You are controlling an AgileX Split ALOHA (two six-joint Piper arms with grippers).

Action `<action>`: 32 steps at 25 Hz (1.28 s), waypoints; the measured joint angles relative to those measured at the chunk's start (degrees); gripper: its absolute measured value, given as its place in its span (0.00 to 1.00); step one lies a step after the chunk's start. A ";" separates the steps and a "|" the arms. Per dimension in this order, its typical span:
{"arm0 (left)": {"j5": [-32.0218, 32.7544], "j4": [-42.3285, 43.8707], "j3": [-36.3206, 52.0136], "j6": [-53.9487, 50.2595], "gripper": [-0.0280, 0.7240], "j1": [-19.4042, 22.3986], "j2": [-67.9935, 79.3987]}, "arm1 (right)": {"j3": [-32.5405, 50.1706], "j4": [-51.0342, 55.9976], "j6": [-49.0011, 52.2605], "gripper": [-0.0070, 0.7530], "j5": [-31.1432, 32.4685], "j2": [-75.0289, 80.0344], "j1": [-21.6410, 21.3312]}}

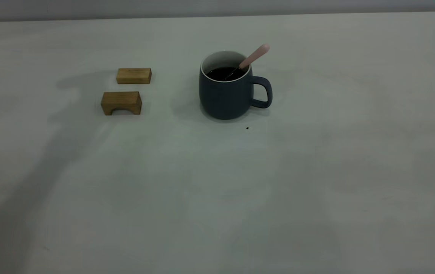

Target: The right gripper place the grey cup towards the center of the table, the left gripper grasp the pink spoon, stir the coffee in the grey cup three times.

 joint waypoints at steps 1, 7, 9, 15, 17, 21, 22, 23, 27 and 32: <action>0.00 0.90 0.00 5.87 0.70 -0.38 -2.61 | 0.00 0.00 0.00 0.77 0.00 0.00 0.00; 0.00 -3.33 0.95 32.80 0.70 -1.96 -18.66 | 0.00 0.00 0.00 0.77 0.00 0.00 0.00; 0.00 -3.26 3.97 34.36 0.70 -1.89 -25.45 | 0.00 0.00 0.00 0.77 0.00 0.00 0.00; 0.00 -0.15 23.02 28.21 0.70 0.69 -51.53 | 0.00 0.00 0.00 0.77 0.00 0.00 0.00; -0.27 0.01 30.81 27.38 0.70 0.74 -60.58 | 0.00 0.00 0.00 0.77 0.00 0.00 0.00; -4.17 0.12 47.72 26.27 0.70 0.74 -84.23 | 0.00 0.00 0.00 0.77 0.00 0.00 0.00; -5.23 0.12 51.35 25.46 0.70 0.74 -91.19 | 0.00 0.00 0.00 0.77 0.00 0.00 0.00; -5.52 0.03 54.17 24.39 0.70 1.15 -96.69 | 0.00 0.00 0.00 0.77 0.00 0.00 0.00; -2.64 -0.58 59.27 21.07 0.70 7.30 -111.84 | 0.00 -0.05 0.00 0.77 0.00 0.00 0.00; -0.29 -0.64 66.02 20.85 0.70 16.41 -115.97 | 0.04 -0.05 0.00 0.77 0.00 0.00 0.00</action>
